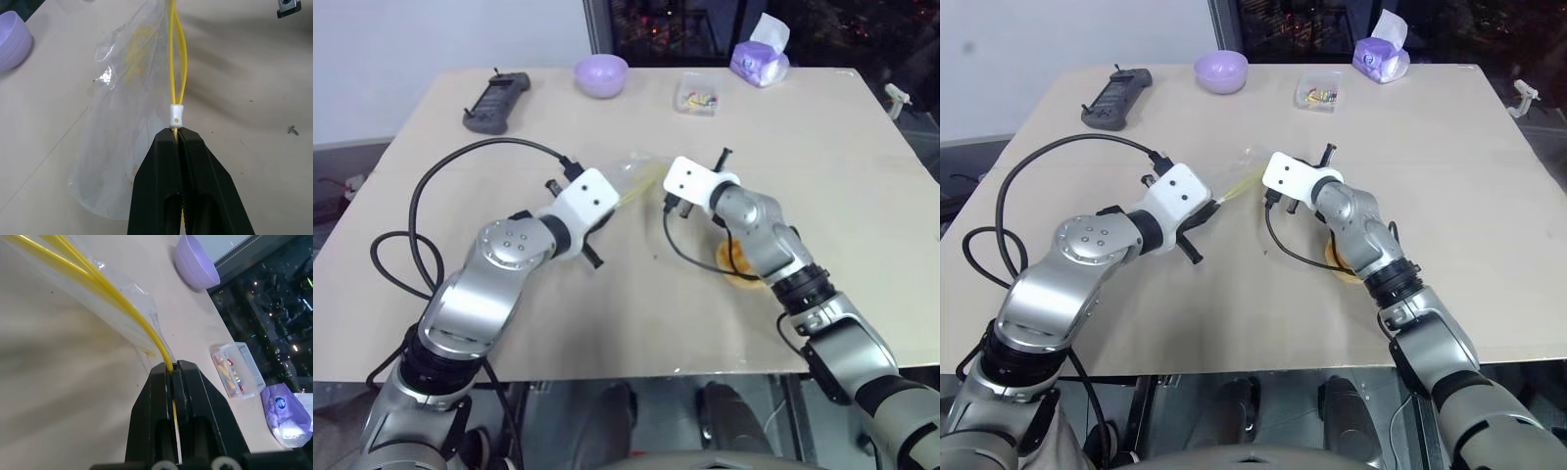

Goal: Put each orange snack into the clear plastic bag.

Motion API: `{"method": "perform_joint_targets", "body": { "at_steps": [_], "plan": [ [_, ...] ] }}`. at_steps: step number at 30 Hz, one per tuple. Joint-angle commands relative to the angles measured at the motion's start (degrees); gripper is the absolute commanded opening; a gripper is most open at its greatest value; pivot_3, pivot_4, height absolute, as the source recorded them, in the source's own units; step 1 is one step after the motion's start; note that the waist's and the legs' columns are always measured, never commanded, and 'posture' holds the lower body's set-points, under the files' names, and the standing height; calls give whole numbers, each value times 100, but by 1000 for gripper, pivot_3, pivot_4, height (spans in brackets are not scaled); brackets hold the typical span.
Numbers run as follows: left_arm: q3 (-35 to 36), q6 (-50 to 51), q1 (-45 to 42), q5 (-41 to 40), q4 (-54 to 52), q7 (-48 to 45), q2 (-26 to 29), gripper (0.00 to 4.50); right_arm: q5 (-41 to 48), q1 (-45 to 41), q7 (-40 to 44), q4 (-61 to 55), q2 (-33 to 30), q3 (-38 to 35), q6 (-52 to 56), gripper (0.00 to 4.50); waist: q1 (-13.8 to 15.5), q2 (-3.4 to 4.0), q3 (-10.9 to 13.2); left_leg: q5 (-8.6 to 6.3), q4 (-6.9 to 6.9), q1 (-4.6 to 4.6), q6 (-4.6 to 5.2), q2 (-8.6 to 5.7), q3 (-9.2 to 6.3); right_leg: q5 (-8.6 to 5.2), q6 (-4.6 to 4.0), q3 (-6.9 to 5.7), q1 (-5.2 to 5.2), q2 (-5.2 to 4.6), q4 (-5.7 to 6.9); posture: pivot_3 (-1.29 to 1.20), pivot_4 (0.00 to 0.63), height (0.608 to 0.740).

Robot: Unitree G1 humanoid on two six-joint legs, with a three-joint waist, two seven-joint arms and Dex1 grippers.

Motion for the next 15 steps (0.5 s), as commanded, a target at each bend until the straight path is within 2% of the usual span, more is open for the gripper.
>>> {"method": "perform_joint_targets", "body": {
  "at_steps": [1, 2, 3, 7, 8, 13, 15],
  "plan": [
    [34, -135, -72, 93, -53, 74, 74, 38, 130, 24, 104, -383, -25, -52, -116, 0, 1, 0, 0, 0, 0, 0, 0, 0, 0, 0, 0, 0, 0, 0, 0, 0, 150, 740],
    [33, -165, -49, 93, -40, 83, 64, 38, 172, 50, 111, -441, -43, -75, -176, 0, 2, 0, 0, 0, 0, 0, 1, 0, 0, 0, 0, 0, 0, 0, 0, 0, 150, 740],
    [32, -191, -34, 81, -20, 83, 49, 0, 200, 63, 99, -471, -58, -98, -216, 622, 2, 0, 0, 0, 0, 0, 1, 0, 0, 0, 0, 0, 0, 0, 0, 0, 150, 740],
    [69, -588, 42, 115, 124, 161, -59, 0, 176, 74, 99, -521, -160, -103, -200, 2429, 4, -1, -1, -1, 0, 0, 1, 0, 1, 0, 0, 1, 0, 0, 0, 0, 150, 740],
    [26, -1030, 138, 214, 248, 181, -39, 0, 225, 121, 226, -606, -227, -125, -148, 2834, 5, -1, -1, 0, 0, 0, 1, 0, 1, 0, 0, 1, 0, 0, 0, 0, 150, 740],
    [34, -2779, 703, 402, 818, 256, -224, 0, 665, 541, 945, -1325, -693, -324, -9, 2834, 22, -1, 0, -2, 0, 0, 3, -1, 4, 0, 0, 2, 1, -4, -6, 0, 150, 740],
    [13, -3334, 910, 584, 1109, 322, -229, 0, 1197, 798, 1529, -1898, -961, -573, 178, 2834, 24, -1, 0, -11, 1, -1, 18, -1, 5, 0, 0, 2, 1, -5, -5, 0, 150, 740]
  ]
}}
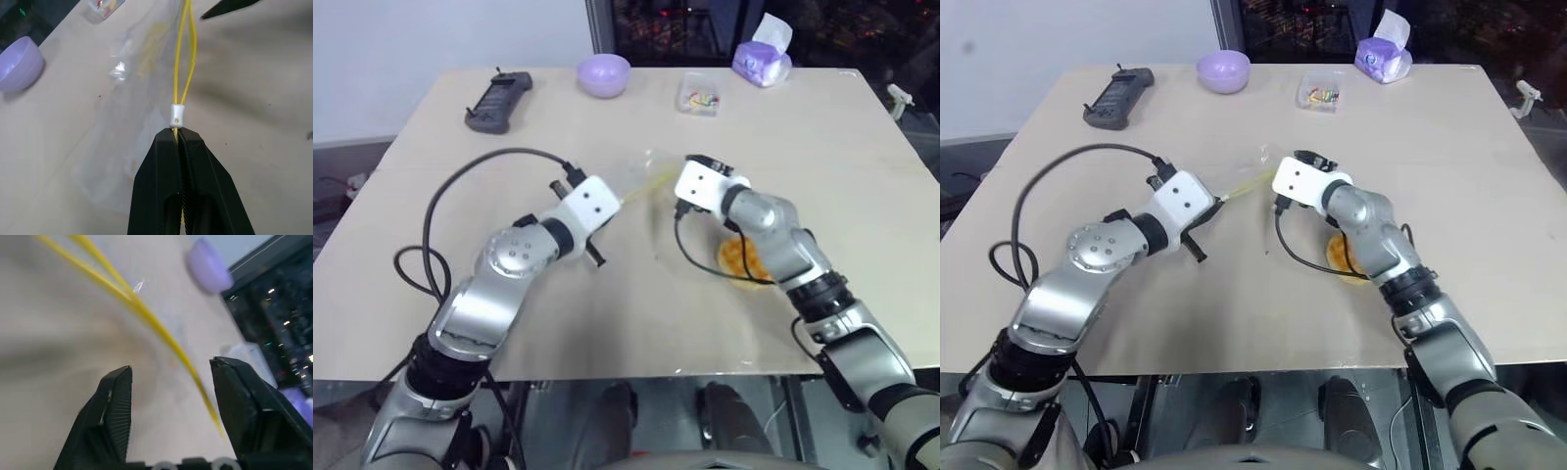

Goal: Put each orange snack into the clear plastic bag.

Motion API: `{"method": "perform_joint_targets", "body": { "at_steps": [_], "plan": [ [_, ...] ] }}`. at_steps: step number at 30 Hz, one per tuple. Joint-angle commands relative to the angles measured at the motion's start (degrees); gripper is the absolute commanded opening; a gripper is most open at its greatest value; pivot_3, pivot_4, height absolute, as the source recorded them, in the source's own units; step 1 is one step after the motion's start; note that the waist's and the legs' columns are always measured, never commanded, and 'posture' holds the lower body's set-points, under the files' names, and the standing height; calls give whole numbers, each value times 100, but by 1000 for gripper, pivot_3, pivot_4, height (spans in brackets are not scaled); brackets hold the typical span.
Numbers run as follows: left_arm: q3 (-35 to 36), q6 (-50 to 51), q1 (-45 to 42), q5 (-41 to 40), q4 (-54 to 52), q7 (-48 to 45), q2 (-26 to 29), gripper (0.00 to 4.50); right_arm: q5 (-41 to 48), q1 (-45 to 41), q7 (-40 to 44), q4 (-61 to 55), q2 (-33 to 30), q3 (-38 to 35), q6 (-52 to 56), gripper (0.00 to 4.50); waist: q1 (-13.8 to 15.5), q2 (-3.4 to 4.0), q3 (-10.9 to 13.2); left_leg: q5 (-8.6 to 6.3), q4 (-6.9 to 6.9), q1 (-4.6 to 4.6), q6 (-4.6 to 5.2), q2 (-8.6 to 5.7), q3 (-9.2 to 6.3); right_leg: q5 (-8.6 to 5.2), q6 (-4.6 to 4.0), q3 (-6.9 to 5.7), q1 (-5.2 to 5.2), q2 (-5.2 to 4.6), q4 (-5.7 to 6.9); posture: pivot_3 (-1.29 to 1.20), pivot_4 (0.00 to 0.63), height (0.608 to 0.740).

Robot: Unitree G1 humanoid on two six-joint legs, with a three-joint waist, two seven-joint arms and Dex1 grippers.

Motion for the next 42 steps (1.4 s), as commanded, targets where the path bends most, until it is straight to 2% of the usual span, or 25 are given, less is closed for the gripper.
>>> {"method": "perform_joint_targets", "body": {
  "at_steps": [1, 4, 7, 10, 12, 14, 15, 20, 24, 42],
  "plan": [
    [70, -1097, 199, 317, 311, 131, -14, 0, 885, 294, 972, -1197, -406, -530, 341, 2834, 5, 0, 0, -1, 0, 0, 2, 0, -1, 0, 0, 0, 0, 0, 0, 0, 150, 740],
    [99, -1689, 264, 460, 662, 204, -123, 0, 1511, 575, 1637, -1949, -796, -801, 859, 2834, 15, 0, 0, -3, 2, 0, 6, 0, -3, 0, 0, -2, 2, 0, 0, 0, 150, 740],
    [49, -2074, 283, 577, 956, 218, -243, 0, 2103, 555, 1735, -2398, -674, -1063, 1612, 2834, -17, 0, 0, -4, 8, 4, 7, 1, -4, 0, 1, -3, 6, 1, 5, 0, 150, 740],
    [45, -2328, 287, 632, 1141, 266, -432, 0, 2503, 492, 1508, -2608, -196, -1103, 2245, 2048, -23, 0, -1, -4, 6, 23, 7, 8, -6, 0, 0, -3, 19, 10, 10, 0, 150, 740],
    [72, -2486, 272, 650, 1209, 276, -544, 0, 2631, 500, 1322, -2627, 110, -1030, 2503, 943, -14, 0, -1, -4, 7, 22, 7, 9, -11, 0, 0, -6, 19, 11, 12, 0, 150, 740],
    [85, -2565, 257, 695, 1251, 273, -610, 0, 2666, 502, 1106, -2537, 366, -962, 2632, 135, 0, 0, -1, -4, 11, 17, 7, 6, -11, 1, 0, -7, 19, 9, 11, 0, 150, 740],
    [91, -2559, 253, 702, 1263, 257, -640, 0, 2679, 485, 980, -2454, 501, -946, 2672, 62, 6, -1, -2, -4, 12, 15, 7, 3, -10, 1, 0, -7, 19, 6, 8, 0, 150, 740],
    [113, -2536, 211, 687, 1214, 159, -718, 0, 2701, 347, 536, -2054, 914, -897, 2728, 62, 4, -1, -2, -3, 13, 15, 6, -1, -13, 1, 1, -10, 20, 2, 8, 0, 150, 740],
    [103, -2519, 208, 723, 1165, 115, -730, 0, 2717, 287, 388, -1831, 992, -856, 2654, 62, -1, -1, -2, -3, 12, 15, 6, 0, -16, 1, 0, -13, 20, 4, 8, 0, 150, 740],
    [175, -2206, 263, 680, 974, 60, -936, 0, 2776, 502, 546, -1644, 764, -481, 2110, 62, -6, -1, -2, -4, 12, 15, 7, 1, -16, 1, 1, -13, 20, 4, 7, 0, 150, 740]
  ]
}}
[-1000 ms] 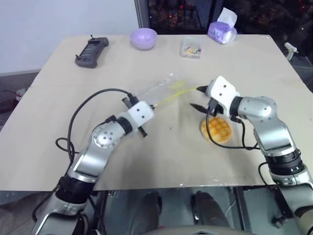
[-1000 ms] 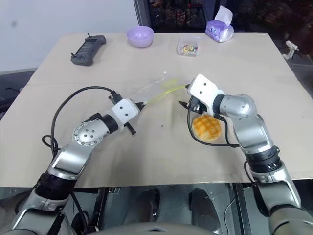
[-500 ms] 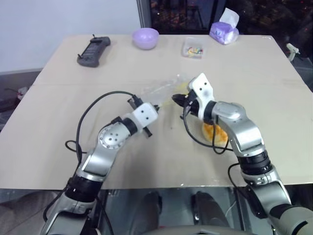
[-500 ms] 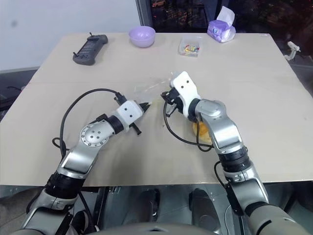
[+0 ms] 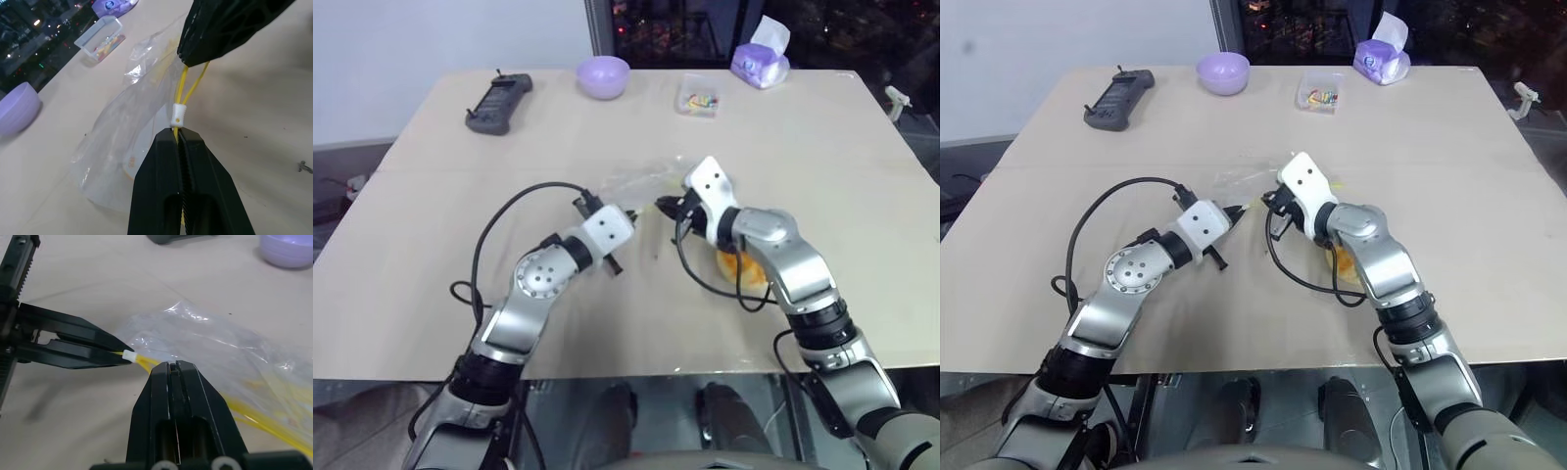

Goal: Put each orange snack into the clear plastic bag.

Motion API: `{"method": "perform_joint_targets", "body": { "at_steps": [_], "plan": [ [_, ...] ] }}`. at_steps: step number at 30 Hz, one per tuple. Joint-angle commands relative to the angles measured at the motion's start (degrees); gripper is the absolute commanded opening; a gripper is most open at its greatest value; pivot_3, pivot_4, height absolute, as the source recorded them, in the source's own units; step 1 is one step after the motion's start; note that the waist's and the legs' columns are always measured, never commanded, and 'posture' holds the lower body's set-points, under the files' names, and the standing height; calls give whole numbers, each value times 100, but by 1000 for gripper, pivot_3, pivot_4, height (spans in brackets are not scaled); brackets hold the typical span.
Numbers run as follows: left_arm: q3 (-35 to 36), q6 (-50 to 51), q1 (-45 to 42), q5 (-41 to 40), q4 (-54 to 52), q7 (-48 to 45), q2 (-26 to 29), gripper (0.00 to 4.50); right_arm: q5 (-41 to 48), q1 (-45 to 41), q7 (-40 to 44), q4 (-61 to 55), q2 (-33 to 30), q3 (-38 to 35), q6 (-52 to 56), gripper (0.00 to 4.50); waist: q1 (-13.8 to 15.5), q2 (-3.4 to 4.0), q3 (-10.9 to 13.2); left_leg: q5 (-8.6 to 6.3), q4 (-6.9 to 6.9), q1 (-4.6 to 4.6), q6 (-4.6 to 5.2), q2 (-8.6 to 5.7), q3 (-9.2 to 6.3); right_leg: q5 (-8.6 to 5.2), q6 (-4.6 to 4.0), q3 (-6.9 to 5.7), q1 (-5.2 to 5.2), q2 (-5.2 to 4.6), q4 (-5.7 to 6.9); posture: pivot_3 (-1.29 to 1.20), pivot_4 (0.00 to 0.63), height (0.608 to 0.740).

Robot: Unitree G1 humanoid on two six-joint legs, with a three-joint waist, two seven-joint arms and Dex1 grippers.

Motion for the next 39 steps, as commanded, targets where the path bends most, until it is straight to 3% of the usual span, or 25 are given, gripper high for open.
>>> {"method": "perform_joint_targets", "body": {
  "at_steps": [1, 17, 31, 35, 39],
  "plan": [
    [173, 28, -5, -3, -289, 8, -13, 0, 124, 41, 126, -230, -52, 14, -287, 62, 0, 0, 0, 0, 0, 0, 0, 0, 0, 0, 0, 0, 0, 0, 0, 0, 150, 740],
    [164, -42, -21, 10, -283, -91, 39, 0, 215, -60, -125, 84, 80, -152, -157, 62, 2, 0, 0, 0, 0, 0, 0, 1, 0, 0, 0, 0, 1, 0, 0, 0, 150, 740],
    [-4, -731, 48, 23, -250, -470, 75, 0, 817, -419, -1024, 720, 638, -1111, 1297, 62, 0, 0, 0, 0, -2, 1, 0, 1, 0, 0, 0, 0, 0, 1, 0, 0, 150, 740],
    [25, -756, 142, -56, -295, -566, 31, 0, 743, -474, -1319, 962, 700, -1232, 1218, 62, -2, 1, 0, 0, -2, 1, 0, 1, 2, 0, 0, 2, 0, 1, -1, 0, 150, 740],
    [-13, -761, 89, -132, -213, -710, -47, 0, -141, -463, -1636, 1194, 451, -494, 73, 62, -5, 1, 0, 0, -3, 1, 0, 1, 3, 0, 0, 2, -1, 1, -1, 0, 150, 740]
  ]
}}
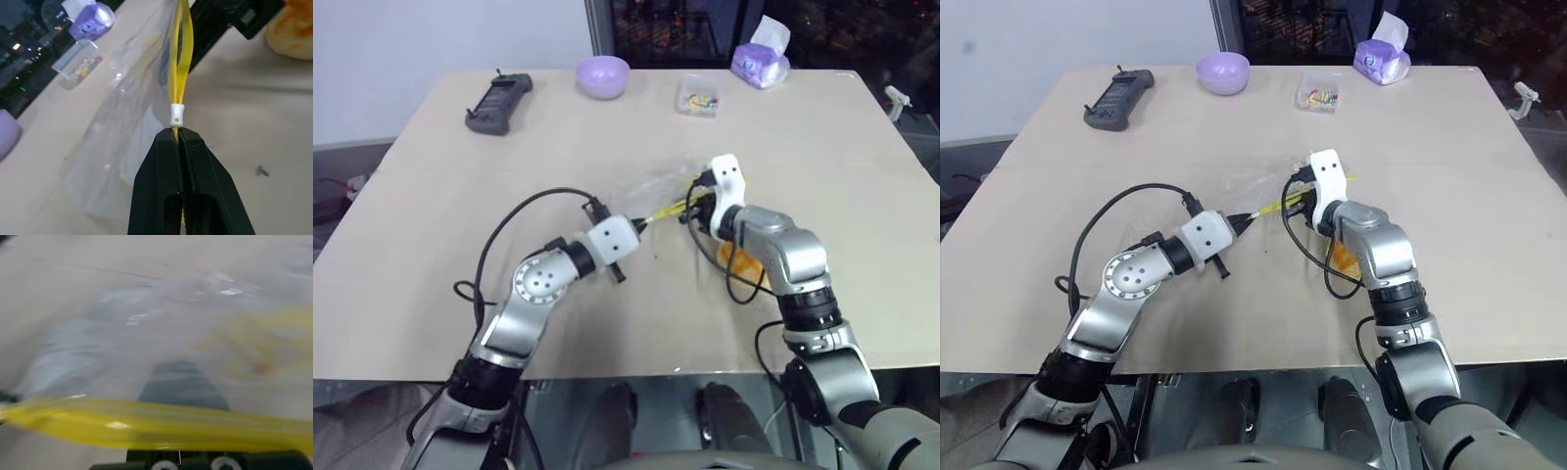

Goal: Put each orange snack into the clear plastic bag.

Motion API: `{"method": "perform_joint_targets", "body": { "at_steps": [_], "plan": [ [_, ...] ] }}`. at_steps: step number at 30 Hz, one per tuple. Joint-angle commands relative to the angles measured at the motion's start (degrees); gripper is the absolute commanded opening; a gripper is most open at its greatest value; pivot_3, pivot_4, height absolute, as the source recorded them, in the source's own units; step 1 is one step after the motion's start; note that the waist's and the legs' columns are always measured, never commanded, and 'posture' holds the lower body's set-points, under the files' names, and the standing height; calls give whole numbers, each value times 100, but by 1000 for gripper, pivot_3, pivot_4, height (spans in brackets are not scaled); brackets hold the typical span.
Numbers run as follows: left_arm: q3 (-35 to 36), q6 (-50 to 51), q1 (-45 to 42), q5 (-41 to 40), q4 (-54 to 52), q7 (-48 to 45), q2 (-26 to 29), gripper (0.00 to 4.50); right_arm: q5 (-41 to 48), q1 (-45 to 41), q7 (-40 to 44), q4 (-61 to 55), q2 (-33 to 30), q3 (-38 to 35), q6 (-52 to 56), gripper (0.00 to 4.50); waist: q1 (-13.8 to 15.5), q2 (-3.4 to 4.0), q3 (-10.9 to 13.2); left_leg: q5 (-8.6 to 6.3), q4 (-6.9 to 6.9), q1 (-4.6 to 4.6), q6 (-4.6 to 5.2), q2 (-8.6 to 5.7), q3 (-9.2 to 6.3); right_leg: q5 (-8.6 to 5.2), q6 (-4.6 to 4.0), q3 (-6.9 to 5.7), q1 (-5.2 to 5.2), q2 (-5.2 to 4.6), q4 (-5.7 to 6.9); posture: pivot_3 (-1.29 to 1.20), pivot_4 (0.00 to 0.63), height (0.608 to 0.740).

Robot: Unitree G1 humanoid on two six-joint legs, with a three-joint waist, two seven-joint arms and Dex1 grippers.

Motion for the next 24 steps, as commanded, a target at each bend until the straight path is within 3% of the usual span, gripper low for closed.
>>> {"method": "perform_joint_targets", "body": {
  "at_steps": [1, 4, 6, 10, 15, 24],
  "plan": [
    [-8, -117, -84, -77, -195, -99, -26, 0, -611, -105, -200, 37, -176, 520, -919, 62, -3, 0, 0, 0, 0, 0, 0, 0, 0, 0, 0, 0, 0, 0, 0, 0, 150, 740],
    [14, -106, -130, -82, -129, -135, -39, 0, -1194, -71, -241, 169, -438, 1036, -1644, 62, -4, 0, 0, 0, 0, 0, 0, 0, 1, 0, 0, 1, -1, 0, -1, 0, 150, 740],
    [46, -38, -182, -81, -67, -126, -61, 0, -1781, -42, -326, 298, -741, 1468, -2232, 609, -5, 0, 0, 0, 0, 0, 0, 0, 1, 0, 0, 1, -1, 0, -1, 0, 150, 740],
    [121, 86, -275, -55, 62, -45, -101, 0, -2873, -22, -514, 570, -1364, 2188, -3199, 2156, 9, 0, 0, 0, 0, 0, 0, -1, 1, 0, 0, 0, 0, -1, -2, 0, 150, 740],
    [109, 118, -311, -64, 119, -49, -144, 0, -3300, 5, -752, 864, -1485, 2179, -3563, 4458, -16, 0, 0, 0, 0, 0, 0, 1, 3, 0, 0, 3, 0, 1, -2, 0, 150, 740],
    [160, 228, -249, 8, 47, 121, -207, 0, -3426, 47, -629, 851, -1563, 1997, -3830, 4458, 0, 0, 0, 0, 0, 0, 0, 1, 3, 0, 0, 3, 0, 1, -3, 0, 150, 740]
  ]
}}
